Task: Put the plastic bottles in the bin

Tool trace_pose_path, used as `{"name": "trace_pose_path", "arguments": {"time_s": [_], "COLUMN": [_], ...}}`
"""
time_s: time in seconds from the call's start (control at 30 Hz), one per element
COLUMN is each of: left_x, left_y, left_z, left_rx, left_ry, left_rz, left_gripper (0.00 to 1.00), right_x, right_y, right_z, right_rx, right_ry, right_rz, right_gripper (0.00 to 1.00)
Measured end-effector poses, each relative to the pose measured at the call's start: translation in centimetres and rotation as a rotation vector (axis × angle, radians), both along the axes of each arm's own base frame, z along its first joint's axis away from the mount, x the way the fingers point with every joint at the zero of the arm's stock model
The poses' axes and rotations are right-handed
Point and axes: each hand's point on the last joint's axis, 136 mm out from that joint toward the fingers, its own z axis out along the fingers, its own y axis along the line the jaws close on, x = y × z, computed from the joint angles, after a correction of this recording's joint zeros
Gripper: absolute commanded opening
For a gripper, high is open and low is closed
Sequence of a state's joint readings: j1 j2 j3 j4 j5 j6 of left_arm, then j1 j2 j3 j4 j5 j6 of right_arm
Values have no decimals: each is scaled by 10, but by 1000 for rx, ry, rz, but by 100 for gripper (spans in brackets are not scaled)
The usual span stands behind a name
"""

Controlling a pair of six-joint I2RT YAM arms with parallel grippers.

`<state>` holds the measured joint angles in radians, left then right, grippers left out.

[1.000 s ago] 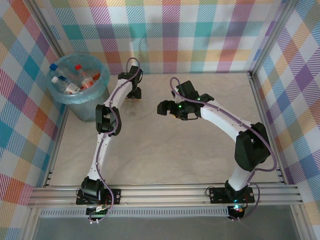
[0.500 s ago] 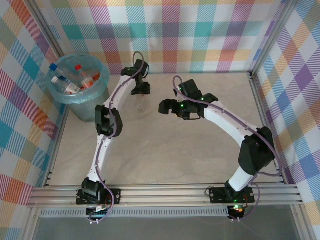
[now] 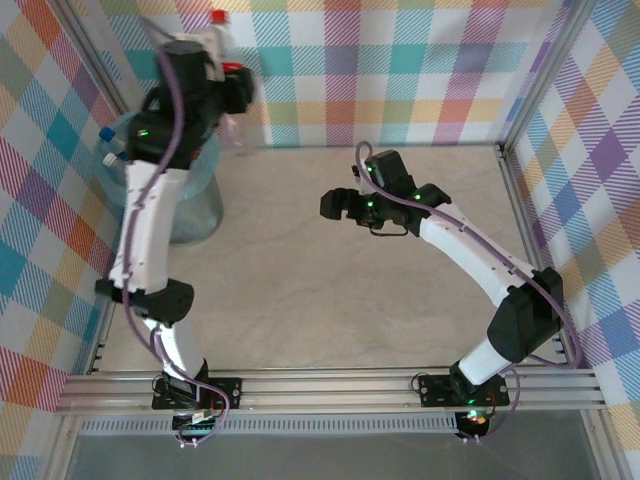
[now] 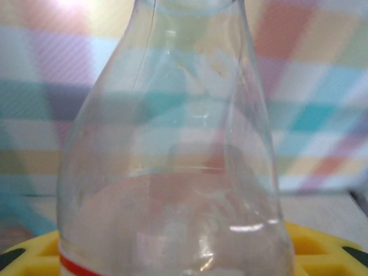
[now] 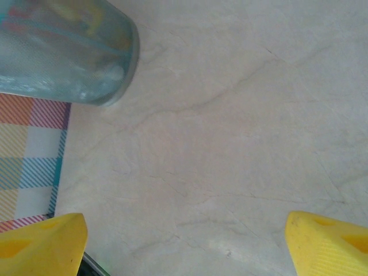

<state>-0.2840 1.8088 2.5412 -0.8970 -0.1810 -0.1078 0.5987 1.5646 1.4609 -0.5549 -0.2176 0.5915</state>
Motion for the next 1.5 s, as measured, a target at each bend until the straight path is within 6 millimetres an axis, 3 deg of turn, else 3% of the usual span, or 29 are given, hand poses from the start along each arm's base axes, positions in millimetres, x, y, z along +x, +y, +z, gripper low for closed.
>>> {"name": "trace_pose_path", "arguments": {"time_s": [0.1, 0.2, 0.3, 0.47, 0.63, 0.83, 0.9, 1.03, 1.2, 1.37, 1.5], "left_x": [-6, -5, 1, 16, 33, 46, 49, 54, 53, 42, 30], "left_y": [77, 137, 173, 211, 222, 218, 217, 215, 214, 215, 220], "left_z": [13, -8, -43, -85, -97, -87, -94, -127, -153, -146, -119], "left_rx": [-13, -17, -39, -62, -73, -78, -81, -80, -80, -66, -72], "left_ry": [-37, 5, 64, 87, 28, -72, -71, -18, 47, 69, 90], "left_rz": [173, 305, 363, 403, 382, 330, 319, 301, 292, 314, 343], "left_gripper": [36, 35, 34, 33, 33, 39, 47, 77, 91, 90, 84], "right_x": [-2, -13, -27, -46, -60, -66, -66, -67, -67, -67, -67], "right_y": [31, 79, 128, 197, 241, 257, 257, 258, 258, 258, 258], "right_z": [37, 79, 110, 122, 103, 91, 93, 97, 96, 90, 79], "right_rx": [62, 149, 229, 305, 319, 318, 321, 326, 326, 319, 305], "right_ry": [-86, -196, -283, -349, -331, -317, -321, -327, -327, -319, -301], "right_rz": [67, 187, 310, 463, 548, 574, 574, 576, 576, 576, 576], "right_gripper": [87, 86, 85, 84, 83, 83, 83, 83, 83, 83, 84]}}
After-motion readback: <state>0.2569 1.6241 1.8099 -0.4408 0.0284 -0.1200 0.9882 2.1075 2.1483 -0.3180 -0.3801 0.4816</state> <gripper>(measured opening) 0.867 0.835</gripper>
